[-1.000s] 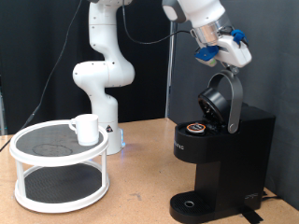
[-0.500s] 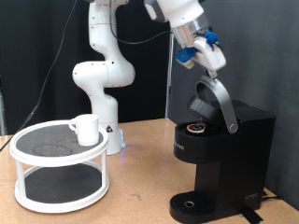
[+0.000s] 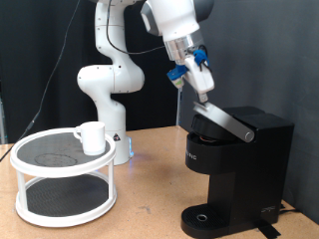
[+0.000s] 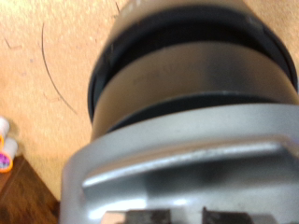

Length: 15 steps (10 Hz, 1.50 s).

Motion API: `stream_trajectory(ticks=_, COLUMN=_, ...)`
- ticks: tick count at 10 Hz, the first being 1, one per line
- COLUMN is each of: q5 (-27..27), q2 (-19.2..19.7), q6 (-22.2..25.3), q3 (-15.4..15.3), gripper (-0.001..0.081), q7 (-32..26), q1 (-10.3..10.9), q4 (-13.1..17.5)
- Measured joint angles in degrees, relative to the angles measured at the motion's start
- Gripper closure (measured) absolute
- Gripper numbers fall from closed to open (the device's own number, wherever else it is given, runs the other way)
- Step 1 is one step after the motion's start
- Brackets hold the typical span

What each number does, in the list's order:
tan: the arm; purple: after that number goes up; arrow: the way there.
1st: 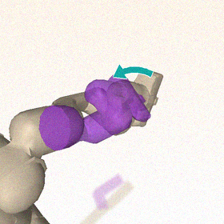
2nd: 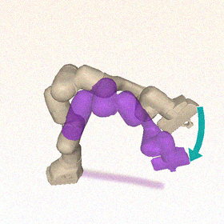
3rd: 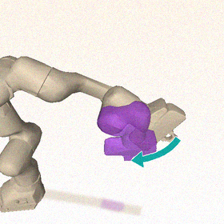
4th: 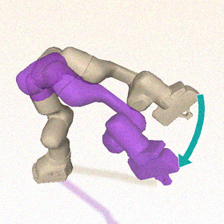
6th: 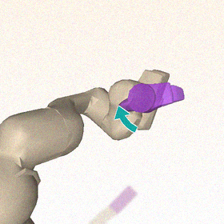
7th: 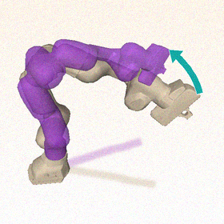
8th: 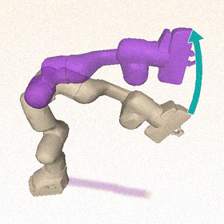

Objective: Make a cup of coffee with the keurig machine

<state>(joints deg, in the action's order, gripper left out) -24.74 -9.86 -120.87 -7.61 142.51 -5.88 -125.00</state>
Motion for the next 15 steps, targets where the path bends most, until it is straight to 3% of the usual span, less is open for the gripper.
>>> stream_trajectory(ticks=6, q5=0.6, q2=4.1, q6=-6.9, q3=-0.1, gripper=0.0806, q7=-1.7, q1=-0.6, q4=-3.6)
stream_trajectory(ticks=11, q5=-0.5, q2=4.1, q6=-7.3, q3=-0.1, gripper=0.0806, q7=-3.4, q1=-0.6, q4=-3.6)
stream_trajectory(ticks=15, q5=-13.9, q2=2.3, q6=-5.6, q3=0.1, gripper=0.0806, q7=-13.9, q1=-0.4, q4=-3.0)
